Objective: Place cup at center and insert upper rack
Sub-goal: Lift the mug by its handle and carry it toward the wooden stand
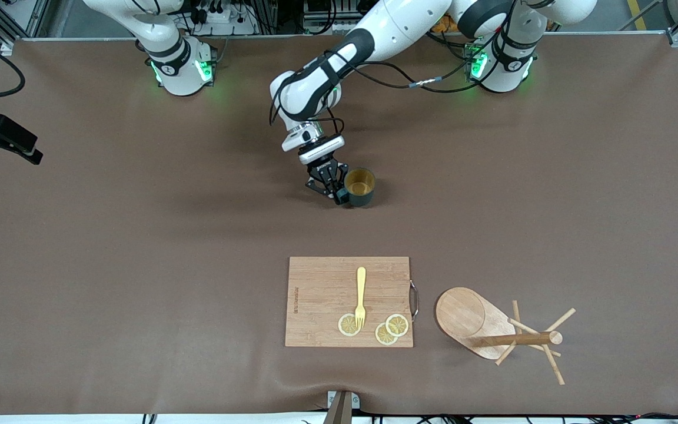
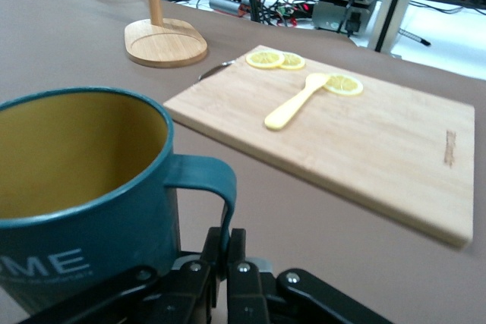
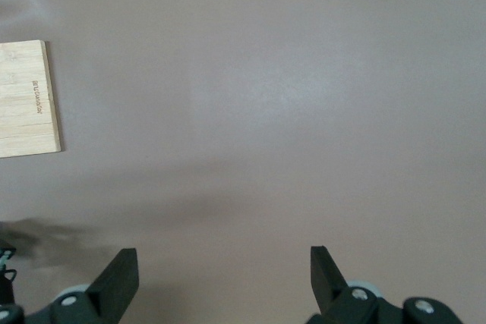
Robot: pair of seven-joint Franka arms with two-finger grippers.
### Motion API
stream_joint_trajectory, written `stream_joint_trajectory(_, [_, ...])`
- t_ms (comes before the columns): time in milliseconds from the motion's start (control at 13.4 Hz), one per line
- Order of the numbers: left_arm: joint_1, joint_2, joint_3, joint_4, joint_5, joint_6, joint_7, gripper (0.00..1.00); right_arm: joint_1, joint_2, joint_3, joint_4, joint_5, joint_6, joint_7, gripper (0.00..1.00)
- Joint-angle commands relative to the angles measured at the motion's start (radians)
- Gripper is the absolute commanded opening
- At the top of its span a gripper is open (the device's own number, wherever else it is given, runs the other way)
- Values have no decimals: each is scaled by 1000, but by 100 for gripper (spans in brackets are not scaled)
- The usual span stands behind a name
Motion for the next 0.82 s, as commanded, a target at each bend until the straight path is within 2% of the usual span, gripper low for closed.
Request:
stream_joint_trajectory(0, [36,-53,-9,45,-99,6,97,0,9,12,-6,28,-17,-22,11,100])
stream_joint_trajectory(223, [76,-76,-12,123,-213,6,255,0,7,13,-6,28,-17,-25,13,100])
stream_joint_trajectory(447, [131,-131,-13,155,-326,15,371,0,6,13,-4,28,-17,-25,13,100])
stream_joint_trajectory(745, [224,-231,-10,165,-481,102,497,0,6,13,-4,28,-17,-25,13,100])
